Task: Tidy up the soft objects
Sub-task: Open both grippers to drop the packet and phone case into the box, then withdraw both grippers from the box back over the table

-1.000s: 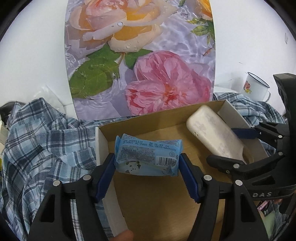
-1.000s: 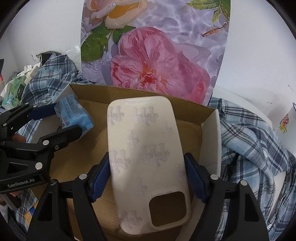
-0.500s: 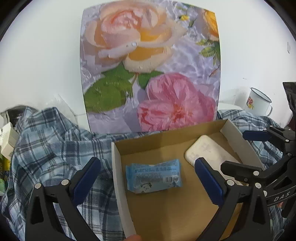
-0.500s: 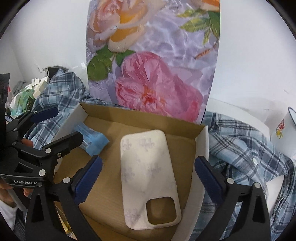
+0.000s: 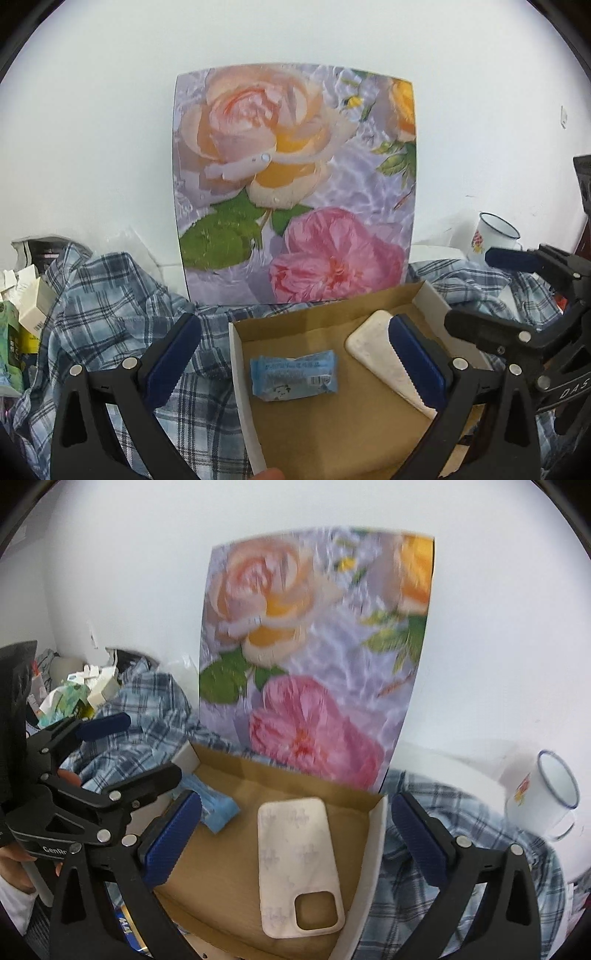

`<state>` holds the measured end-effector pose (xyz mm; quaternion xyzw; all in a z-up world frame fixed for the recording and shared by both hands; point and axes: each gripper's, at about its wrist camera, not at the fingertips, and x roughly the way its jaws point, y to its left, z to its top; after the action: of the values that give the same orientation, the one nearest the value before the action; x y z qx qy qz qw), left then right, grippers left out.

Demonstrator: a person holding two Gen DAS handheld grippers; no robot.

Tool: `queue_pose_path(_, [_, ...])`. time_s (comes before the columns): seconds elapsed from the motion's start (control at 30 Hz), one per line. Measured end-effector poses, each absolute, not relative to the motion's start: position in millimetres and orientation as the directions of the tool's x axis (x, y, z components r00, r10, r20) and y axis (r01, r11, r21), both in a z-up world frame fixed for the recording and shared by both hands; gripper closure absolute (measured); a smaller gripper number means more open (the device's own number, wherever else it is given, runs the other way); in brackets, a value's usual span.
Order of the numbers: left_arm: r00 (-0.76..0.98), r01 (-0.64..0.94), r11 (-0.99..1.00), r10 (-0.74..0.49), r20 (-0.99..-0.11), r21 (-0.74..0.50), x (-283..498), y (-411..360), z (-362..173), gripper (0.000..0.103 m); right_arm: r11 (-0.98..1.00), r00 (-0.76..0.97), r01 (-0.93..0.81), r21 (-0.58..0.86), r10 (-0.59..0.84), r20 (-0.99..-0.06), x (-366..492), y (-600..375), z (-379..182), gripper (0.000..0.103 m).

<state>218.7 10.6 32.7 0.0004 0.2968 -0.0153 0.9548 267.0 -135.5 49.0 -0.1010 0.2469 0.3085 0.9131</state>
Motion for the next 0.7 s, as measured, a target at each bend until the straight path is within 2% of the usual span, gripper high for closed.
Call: queue_pose_path(0.7, [0.921,0.099,0.995,-0.094,-0.378,-0.006,145,-1,136,0.000,0.783,0.763,-0.618,-0.065,0.578,-0.290,171,-163,152,0.000])
